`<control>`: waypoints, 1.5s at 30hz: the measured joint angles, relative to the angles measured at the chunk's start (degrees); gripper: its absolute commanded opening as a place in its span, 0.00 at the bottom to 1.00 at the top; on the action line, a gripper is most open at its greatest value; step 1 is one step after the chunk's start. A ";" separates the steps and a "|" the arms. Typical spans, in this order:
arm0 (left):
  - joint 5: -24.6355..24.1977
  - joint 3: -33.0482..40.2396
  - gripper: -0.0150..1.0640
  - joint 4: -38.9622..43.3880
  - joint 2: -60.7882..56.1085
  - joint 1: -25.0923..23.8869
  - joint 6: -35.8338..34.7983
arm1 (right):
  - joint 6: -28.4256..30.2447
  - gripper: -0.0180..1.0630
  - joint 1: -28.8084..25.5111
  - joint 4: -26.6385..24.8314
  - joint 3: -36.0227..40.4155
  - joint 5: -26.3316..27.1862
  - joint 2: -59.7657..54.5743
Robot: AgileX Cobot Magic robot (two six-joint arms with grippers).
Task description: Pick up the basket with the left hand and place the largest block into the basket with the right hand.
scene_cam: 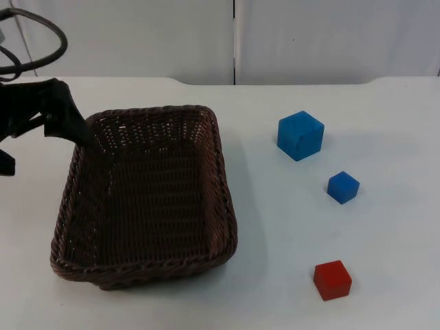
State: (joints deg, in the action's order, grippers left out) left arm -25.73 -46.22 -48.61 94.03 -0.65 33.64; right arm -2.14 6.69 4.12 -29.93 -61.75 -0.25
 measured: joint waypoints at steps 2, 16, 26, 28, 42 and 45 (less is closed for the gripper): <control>0.12 -0.84 0.99 -0.17 2.01 0.00 0.00 | 0.00 0.99 0.00 0.00 0.00 0.00 0.00; 0.66 -5.81 0.99 -0.17 12.18 0.00 0.43 | 0.00 0.99 0.00 0.00 0.33 -0.12 0.00; 1.11 -8.80 0.99 -0.55 18.72 1.02 3.49 | 0.00 0.99 0.00 0.00 0.33 -0.12 0.00; 1.11 -9.62 0.99 -0.60 20.01 2.03 3.85 | 0.00 0.99 0.00 0.00 0.33 -0.12 0.00; 1.11 -11.04 0.83 -0.64 23.01 3.45 4.32 | 0.00 0.99 0.00 0.00 0.33 -0.12 0.00; 1.11 -11.04 0.61 -0.64 23.01 3.45 4.32 | 0.00 0.99 0.00 0.00 0.33 -0.12 0.00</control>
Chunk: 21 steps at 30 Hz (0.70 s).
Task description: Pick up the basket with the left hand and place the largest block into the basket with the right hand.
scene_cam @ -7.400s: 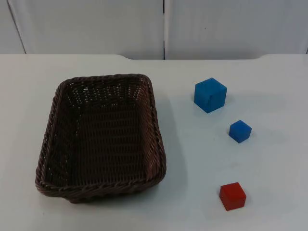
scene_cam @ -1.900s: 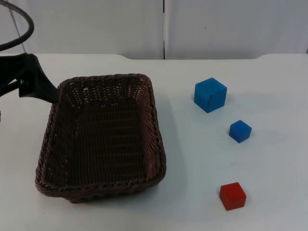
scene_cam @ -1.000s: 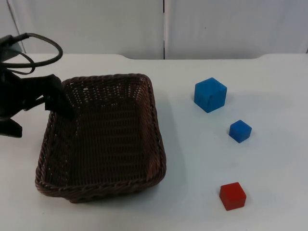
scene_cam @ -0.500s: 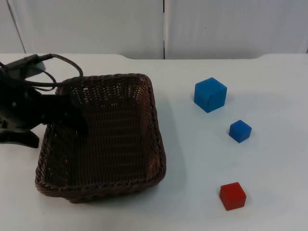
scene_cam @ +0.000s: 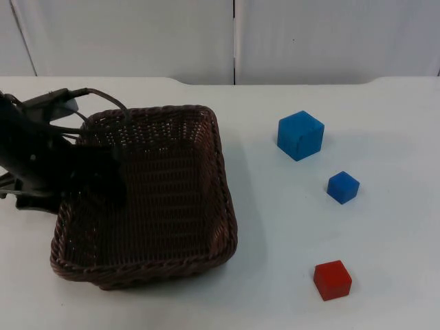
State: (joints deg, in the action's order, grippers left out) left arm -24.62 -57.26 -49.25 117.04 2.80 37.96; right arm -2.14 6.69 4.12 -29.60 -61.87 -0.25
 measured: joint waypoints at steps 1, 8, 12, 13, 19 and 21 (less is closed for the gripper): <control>0.00 0.00 0.51 0.00 0.00 0.00 0.00 | 0.00 0.99 0.00 0.00 0.00 0.00 0.00; -3.25 -0.09 0.06 -0.43 0.00 0.00 -0.35 | 0.00 0.99 0.00 0.00 0.00 0.00 0.00; -5.66 -0.11 0.01 -0.37 -0.37 0.13 -0.72 | 0.00 0.99 0.00 0.00 0.00 0.00 0.00; -6.36 -0.11 0.01 -0.23 -1.31 0.13 -1.20 | 0.00 0.99 0.00 0.00 0.00 0.00 0.00; -9.32 -0.11 0.01 -0.15 -7.13 0.13 -3.59 | 0.00 0.99 0.00 0.00 0.00 0.00 0.00; -10.23 -0.11 0.01 -0.15 -8.47 0.13 -3.97 | 0.00 0.99 0.00 0.00 0.00 0.00 0.00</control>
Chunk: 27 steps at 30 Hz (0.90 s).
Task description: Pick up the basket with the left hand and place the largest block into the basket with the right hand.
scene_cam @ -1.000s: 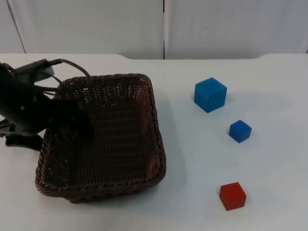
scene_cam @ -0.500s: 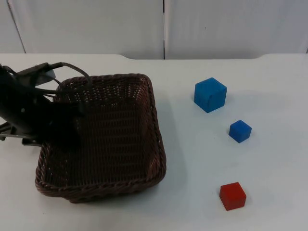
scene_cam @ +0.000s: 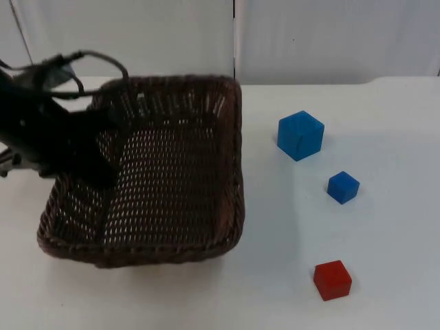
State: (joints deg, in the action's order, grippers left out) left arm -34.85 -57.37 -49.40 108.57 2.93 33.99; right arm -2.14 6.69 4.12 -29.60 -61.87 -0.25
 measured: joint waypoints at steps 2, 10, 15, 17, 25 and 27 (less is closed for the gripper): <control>-1.69 0.00 0.01 0.55 -3.01 0.09 -1.75 | 0.00 0.99 0.00 0.00 0.00 0.00 0.00; -4.81 0.00 0.01 6.28 -9.44 0.09 -7.25 | 0.00 0.99 0.00 0.00 0.00 0.00 0.00; -5.86 1.55 0.01 9.81 -12.61 0.09 -10.73 | 0.00 0.99 0.00 0.00 0.00 0.00 0.00; -5.86 4.07 0.01 10.31 -14.36 0.09 -11.09 | 0.00 0.99 0.00 0.00 0.00 0.00 0.00; -5.11 11.50 0.01 10.54 -18.44 0.09 -11.49 | 0.00 0.99 0.00 0.00 0.00 0.00 0.00; -4.57 13.18 0.01 10.69 -19.48 0.09 -11.49 | 0.00 0.99 0.00 0.00 0.00 0.00 0.00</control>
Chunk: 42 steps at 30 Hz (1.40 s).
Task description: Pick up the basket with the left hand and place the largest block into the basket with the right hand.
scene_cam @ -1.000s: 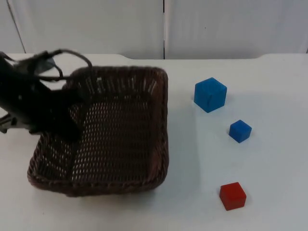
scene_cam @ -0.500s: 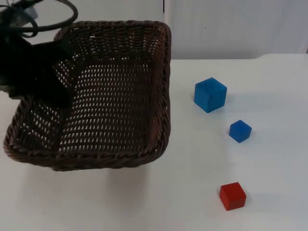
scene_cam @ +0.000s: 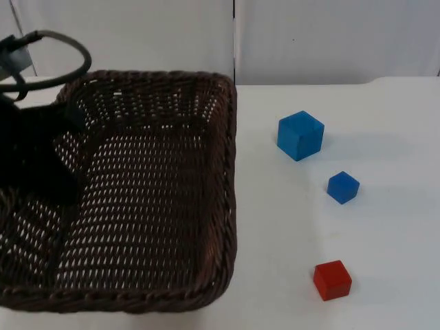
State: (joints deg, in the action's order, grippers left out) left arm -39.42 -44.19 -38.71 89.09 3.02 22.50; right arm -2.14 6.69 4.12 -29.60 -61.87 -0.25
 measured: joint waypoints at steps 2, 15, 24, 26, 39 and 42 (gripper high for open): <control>0.03 0.43 0.01 0.22 -0.36 0.00 0.00 | 0.00 0.99 0.00 0.00 0.00 0.00 0.00; 0.03 0.43 0.01 1.24 -0.45 0.00 0.00 | 0.00 0.99 0.00 0.00 0.00 0.00 0.00; 0.03 0.43 0.01 1.34 -0.45 0.00 0.00 | 0.00 0.99 0.00 0.00 0.00 0.00 0.00; 0.03 0.43 0.01 1.34 -0.45 0.00 0.00 | 0.00 0.99 0.00 0.00 0.00 0.00 0.00; 0.03 0.43 0.01 1.34 -0.45 0.00 0.00 | 0.00 0.99 0.00 0.00 0.00 0.00 0.00; 0.03 0.43 0.01 1.34 -0.45 0.00 0.00 | 0.20 0.99 0.00 0.00 0.00 0.00 0.00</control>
State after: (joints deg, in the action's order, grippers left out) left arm -39.39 -43.76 -37.37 88.64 3.02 22.50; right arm -1.94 6.69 4.12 -29.60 -61.87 -0.25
